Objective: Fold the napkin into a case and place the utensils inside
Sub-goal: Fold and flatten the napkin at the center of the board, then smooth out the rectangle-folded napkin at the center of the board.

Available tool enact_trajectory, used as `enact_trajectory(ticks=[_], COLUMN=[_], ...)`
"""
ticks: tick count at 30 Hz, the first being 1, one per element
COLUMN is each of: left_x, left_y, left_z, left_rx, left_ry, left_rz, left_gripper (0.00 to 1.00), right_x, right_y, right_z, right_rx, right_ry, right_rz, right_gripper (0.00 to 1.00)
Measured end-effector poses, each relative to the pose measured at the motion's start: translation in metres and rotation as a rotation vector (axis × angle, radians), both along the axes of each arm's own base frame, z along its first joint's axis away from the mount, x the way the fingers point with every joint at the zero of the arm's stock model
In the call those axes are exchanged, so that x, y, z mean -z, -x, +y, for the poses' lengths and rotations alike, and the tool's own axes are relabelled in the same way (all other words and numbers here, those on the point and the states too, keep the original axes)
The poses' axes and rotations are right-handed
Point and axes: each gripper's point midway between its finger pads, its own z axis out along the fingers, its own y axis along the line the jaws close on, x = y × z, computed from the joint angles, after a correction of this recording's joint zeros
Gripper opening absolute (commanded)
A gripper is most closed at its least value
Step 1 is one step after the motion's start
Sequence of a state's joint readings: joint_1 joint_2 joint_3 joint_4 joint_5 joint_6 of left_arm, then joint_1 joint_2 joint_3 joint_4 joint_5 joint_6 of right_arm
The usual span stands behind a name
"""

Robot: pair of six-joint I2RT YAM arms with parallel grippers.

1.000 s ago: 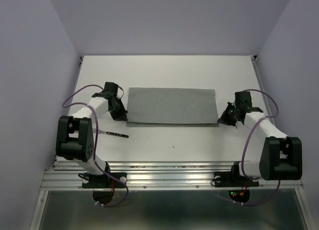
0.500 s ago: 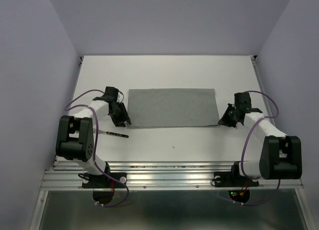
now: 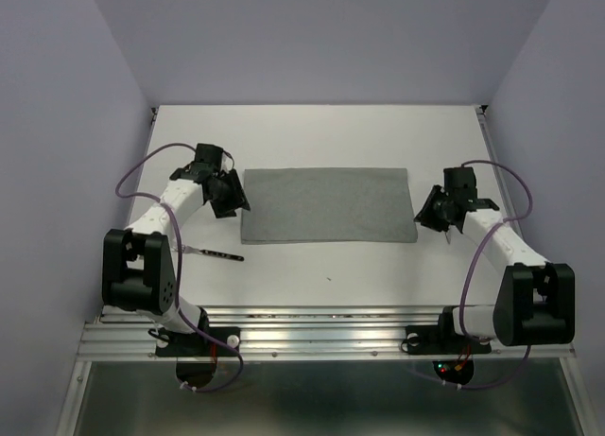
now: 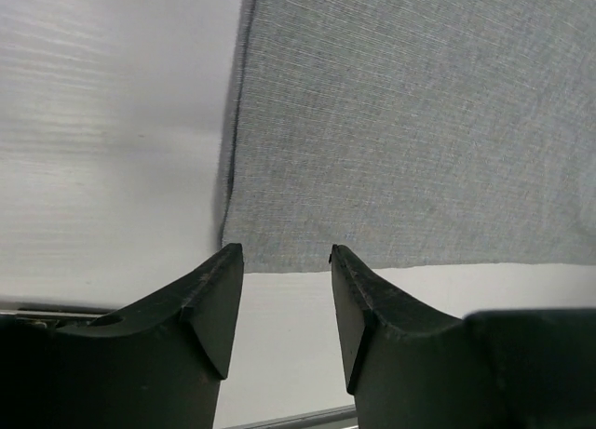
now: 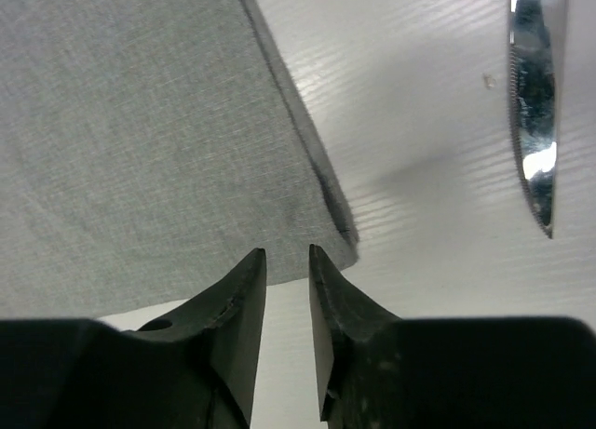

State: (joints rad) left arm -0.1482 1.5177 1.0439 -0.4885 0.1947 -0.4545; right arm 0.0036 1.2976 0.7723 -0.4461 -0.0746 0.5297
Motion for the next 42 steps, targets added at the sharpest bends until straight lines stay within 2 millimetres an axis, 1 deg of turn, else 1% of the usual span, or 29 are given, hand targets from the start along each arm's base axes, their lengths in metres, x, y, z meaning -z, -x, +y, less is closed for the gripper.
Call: enact_trajectory(ticks=[1,2,3,4,5,6,7,10,12,15,16,18,21,26,29,31,33,35,36,38,39,40,42], left_x=[-0.002,-0.003,-0.003,-0.002,0.0,0.001,0.008,0.023,0.036,0.052,0.058,0.064,0.064,0.064,0.063,0.063,0.058,0.045,0.035,0.006,-0.003,-0.015,-0.03], left_y=[-0.002,-0.002,-0.003,-0.004,-0.006,-0.008,-0.007,-0.006,-0.003,0.009,0.013,0.02,0.022,0.031,0.043,0.049,0.051,0.042,0.032,-0.007,-0.02,-0.038,-0.069], left_z=[-0.003,-0.009,-0.016,-0.021,-0.03,-0.032,-0.04,-0.048,-0.047,-0.043,-0.042,-0.041,-0.041,-0.039,-0.036,-0.034,-0.032,-0.034,-0.037,-0.048,-0.053,-0.06,-0.075], left_rx=[0.007,0.023,0.04,0.053,0.072,0.077,0.095,0.109,0.106,0.104,0.104,0.106,0.107,0.108,0.112,0.119,0.123,0.126,0.126,0.131,0.134,0.138,0.154], left_ry=[0.002,0.004,0.006,0.01,0.013,0.016,0.018,0.023,0.02,0.01,0.006,0.009,0.015,0.026,0.02,0.01,-0.002,-0.003,0.001,0.025,0.034,0.046,0.064], left_rz=[-0.008,-0.012,-0.013,-0.013,-0.012,-0.017,-0.002,0.03,0.052,0.1,0.115,0.136,0.123,0.114,0.136,0.158,0.176,0.161,0.137,0.04,0.01,-0.031,-0.094], left_gripper=[0.52,0.52,0.5,0.49,0.47,0.46,0.45,0.45,0.43,0.43,0.43,0.43,0.43,0.43,0.43,0.43,0.44,0.45,0.45,0.45,0.45,0.45,0.45], right_x=[-0.002,-0.005,-0.007,-0.008,-0.007,-0.004,0.0,0.014,0.027,0.045,0.051,0.052,0.053,0.053,0.052,0.048,0.04,0.026,0.019,0.003,-0.005,-0.01,-0.02], right_y=[-0.001,-0.004,-0.006,-0.008,-0.009,-0.011,-0.013,-0.013,-0.012,-0.002,0.004,0.006,0.012,0.029,0.039,0.045,0.045,0.033,0.025,0.003,-0.014,-0.024,-0.057], right_z=[0.002,0.008,0.012,0.021,0.024,0.032,0.036,0.041,0.039,0.036,0.035,0.034,0.034,0.033,0.032,0.03,0.028,0.027,0.028,0.033,0.038,0.041,0.06], right_rx=[-0.009,-0.023,-0.032,-0.054,-0.063,-0.084,-0.092,-0.099,-0.089,-0.08,-0.078,-0.073,-0.068,-0.049,-0.041,-0.033,-0.025,-0.019,-0.02,-0.026,-0.031,-0.036,-0.07], right_ry=[0.001,0.003,0.001,-0.002,-0.002,-0.004,-0.008,-0.01,-0.003,0.008,0.011,0.01,0.006,-0.007,-0.012,-0.009,0.001,0.009,0.008,-0.004,-0.015,-0.022,-0.035], right_rz=[-0.005,-0.015,-0.02,-0.025,-0.024,-0.016,-0.011,0.026,0.052,0.099,0.117,0.113,0.102,0.098,0.111,0.12,0.113,0.085,0.065,0.026,-0.004,-0.017,-0.052], right_gripper=[0.25,0.22,0.22,0.21,0.21,0.21,0.21,0.21,0.2,0.2,0.2,0.21,0.2,0.21,0.23,0.24,0.25,0.26,0.26,0.25,0.25,0.25,0.21])
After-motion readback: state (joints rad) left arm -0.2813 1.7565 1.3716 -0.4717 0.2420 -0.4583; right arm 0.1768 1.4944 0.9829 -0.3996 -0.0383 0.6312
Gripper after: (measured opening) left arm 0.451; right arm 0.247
